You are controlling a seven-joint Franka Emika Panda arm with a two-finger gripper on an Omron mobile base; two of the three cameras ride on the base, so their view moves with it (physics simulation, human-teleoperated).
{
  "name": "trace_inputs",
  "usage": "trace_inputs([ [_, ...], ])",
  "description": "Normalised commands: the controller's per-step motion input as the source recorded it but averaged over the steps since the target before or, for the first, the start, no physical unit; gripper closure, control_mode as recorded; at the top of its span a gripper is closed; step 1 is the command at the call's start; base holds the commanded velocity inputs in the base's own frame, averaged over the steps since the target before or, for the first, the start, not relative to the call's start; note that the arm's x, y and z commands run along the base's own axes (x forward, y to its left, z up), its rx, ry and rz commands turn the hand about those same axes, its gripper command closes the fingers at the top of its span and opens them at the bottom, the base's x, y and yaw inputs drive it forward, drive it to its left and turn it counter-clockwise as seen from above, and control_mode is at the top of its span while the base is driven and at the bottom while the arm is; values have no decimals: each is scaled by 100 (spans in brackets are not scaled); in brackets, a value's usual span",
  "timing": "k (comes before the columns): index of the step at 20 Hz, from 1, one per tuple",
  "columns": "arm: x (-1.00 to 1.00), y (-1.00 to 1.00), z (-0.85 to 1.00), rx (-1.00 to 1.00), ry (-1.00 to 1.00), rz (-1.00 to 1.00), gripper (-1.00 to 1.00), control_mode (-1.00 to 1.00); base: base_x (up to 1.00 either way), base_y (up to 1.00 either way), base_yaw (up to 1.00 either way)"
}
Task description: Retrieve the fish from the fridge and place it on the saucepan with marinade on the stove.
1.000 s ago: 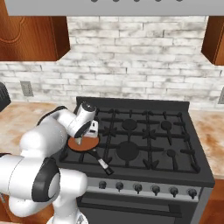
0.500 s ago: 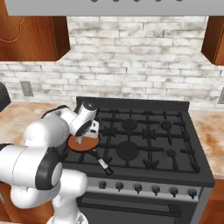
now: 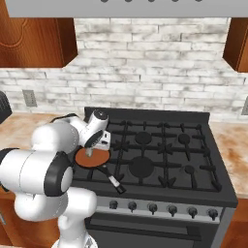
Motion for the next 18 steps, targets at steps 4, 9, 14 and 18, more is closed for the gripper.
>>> trace_inputs([
  [4, 2, 0, -1, 0, 0, 0, 100, -100, 0, 0, 0],
  [9, 3, 0, -7, 0, 0, 0, -100, -100, 0, 0, 0],
  [14, 14, 0, -12, 0, 0, 0, -100, -100, 0, 0, 0],
  [18, 10, 0, -6, 0, 0, 0, -100, -100, 0, 0, 0],
])
